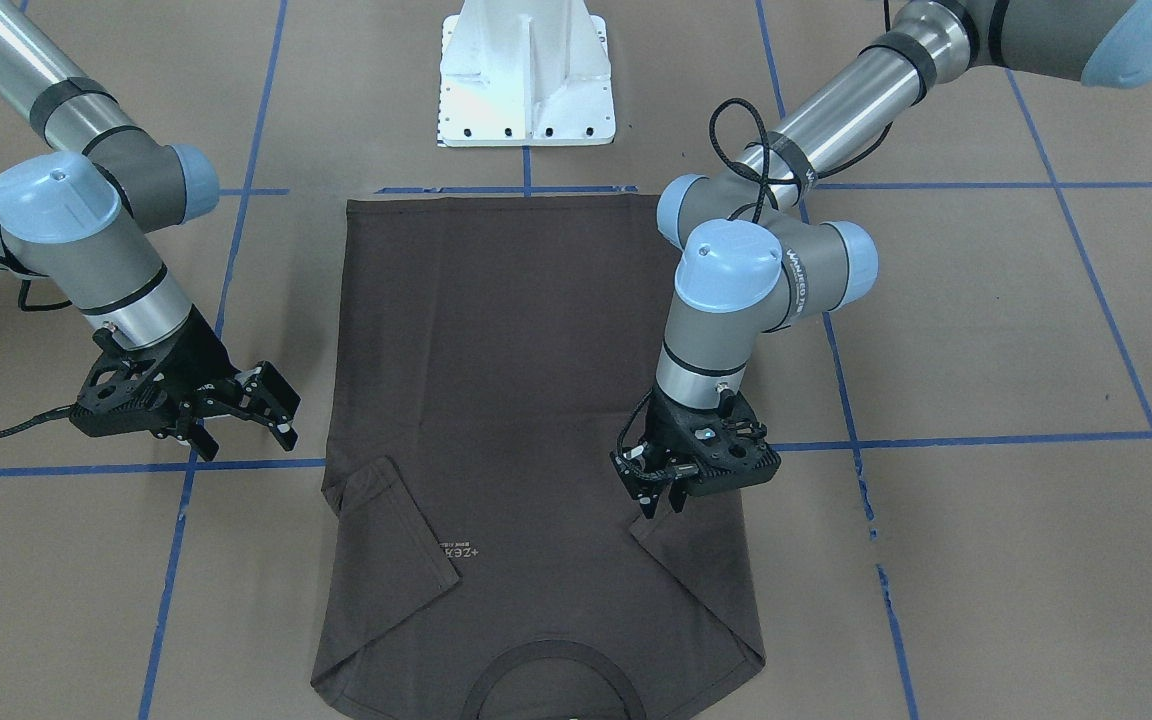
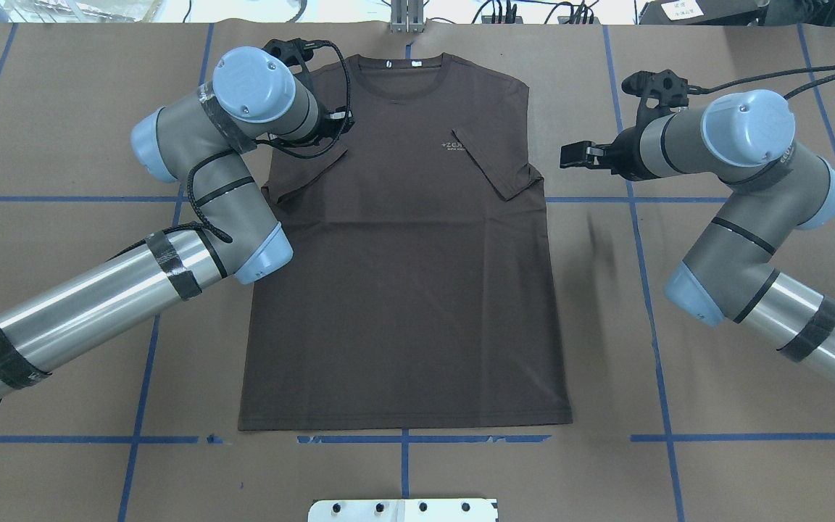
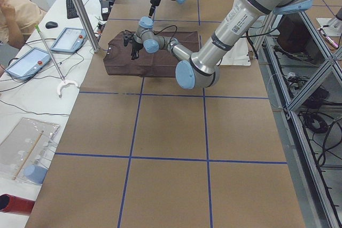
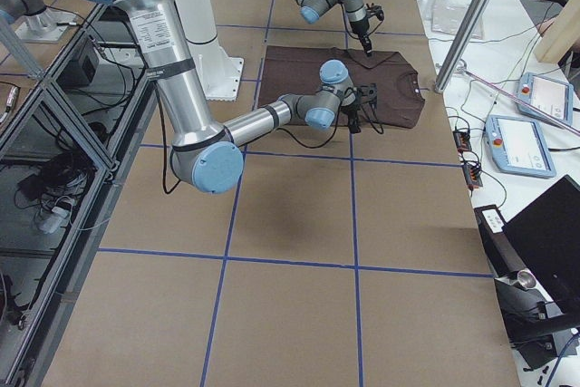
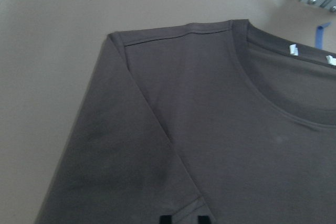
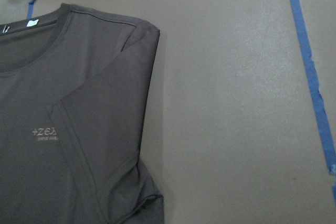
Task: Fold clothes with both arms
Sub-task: 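Fold the sleeve nearest the left gripper inward onto the shirt body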
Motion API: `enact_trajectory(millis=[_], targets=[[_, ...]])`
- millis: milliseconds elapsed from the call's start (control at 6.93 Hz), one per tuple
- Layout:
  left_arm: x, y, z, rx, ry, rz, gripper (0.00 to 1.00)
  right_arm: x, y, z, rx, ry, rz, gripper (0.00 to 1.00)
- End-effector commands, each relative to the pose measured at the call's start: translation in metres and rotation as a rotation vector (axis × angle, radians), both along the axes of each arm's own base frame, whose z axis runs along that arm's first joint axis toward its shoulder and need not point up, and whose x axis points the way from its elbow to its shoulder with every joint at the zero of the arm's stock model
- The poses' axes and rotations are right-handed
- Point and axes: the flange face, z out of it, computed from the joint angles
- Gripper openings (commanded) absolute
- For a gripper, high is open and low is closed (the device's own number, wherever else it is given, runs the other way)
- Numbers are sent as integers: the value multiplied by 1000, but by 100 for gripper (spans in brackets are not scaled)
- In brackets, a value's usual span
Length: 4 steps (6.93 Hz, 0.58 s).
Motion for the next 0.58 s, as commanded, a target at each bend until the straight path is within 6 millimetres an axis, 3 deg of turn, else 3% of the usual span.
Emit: enact_trajectory(millis=[0, 144, 289, 433], targets=[[-43, 48, -16, 39, 102, 55, 82, -16, 40, -44, -86, -118, 53, 100], [-78, 80, 3, 56, 124, 58, 82, -33, 74, -67, -214, -124, 56, 100], [-90, 86, 14, 49, 118, 51, 82, -53, 122, -91, -273, -78, 54, 100], [-92, 87, 29, 30, 105, 58, 78, -75, 180, -103, -292, -59, 62, 100]])
